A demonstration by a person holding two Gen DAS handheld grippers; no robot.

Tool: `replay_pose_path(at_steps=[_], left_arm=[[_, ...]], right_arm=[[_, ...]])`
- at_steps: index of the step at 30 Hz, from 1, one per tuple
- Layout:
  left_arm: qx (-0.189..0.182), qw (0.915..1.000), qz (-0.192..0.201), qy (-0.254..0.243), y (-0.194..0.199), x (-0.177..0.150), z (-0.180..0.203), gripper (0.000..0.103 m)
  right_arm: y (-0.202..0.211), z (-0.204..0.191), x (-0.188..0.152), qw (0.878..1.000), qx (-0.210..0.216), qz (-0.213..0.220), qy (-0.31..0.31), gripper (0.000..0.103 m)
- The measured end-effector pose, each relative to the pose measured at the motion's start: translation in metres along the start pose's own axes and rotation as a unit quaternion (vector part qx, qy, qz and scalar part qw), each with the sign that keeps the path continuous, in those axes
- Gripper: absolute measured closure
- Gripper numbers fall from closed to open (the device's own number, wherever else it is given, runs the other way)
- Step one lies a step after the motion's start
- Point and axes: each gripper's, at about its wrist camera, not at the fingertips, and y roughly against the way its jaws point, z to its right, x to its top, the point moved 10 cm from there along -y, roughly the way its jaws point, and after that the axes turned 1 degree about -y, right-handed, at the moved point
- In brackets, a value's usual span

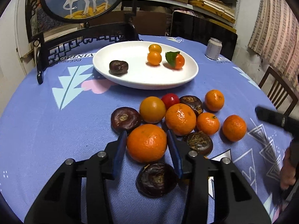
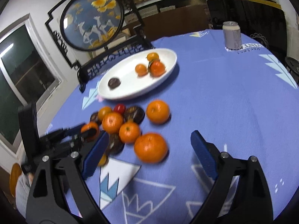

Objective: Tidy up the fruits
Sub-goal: 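Grasp a large mandarin with the left gripper while the right grasps another mandarin, then drop both mandarins onto the white plate and open both grippers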

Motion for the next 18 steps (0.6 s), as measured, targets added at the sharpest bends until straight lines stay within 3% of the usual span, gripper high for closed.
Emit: replay_pose_path(at_steps=[6, 13, 18], left_arm=[[-0.005, 0.9998, 0.009, 0.019, 0.005, 0.005, -0.008, 0.059], [0.009, 0.9998, 0.015, 0.013, 0.007, 0.006, -0.01, 0.059], [0.013, 0.9997, 0.019, 0.012, 0.009, 0.007, -0.011, 0.059]], right_arm=[[-0.021, -0.007, -0.017, 0.999, -0.009, -0.045, 0.026, 0.023], [-0.037, -0.006, -0.033, 0.995, -0.029, -0.078, 0.052, 0.057], [-0.035, -0.003, -0.029, 0.996, -0.035, -0.063, 0.049, 0.058]])
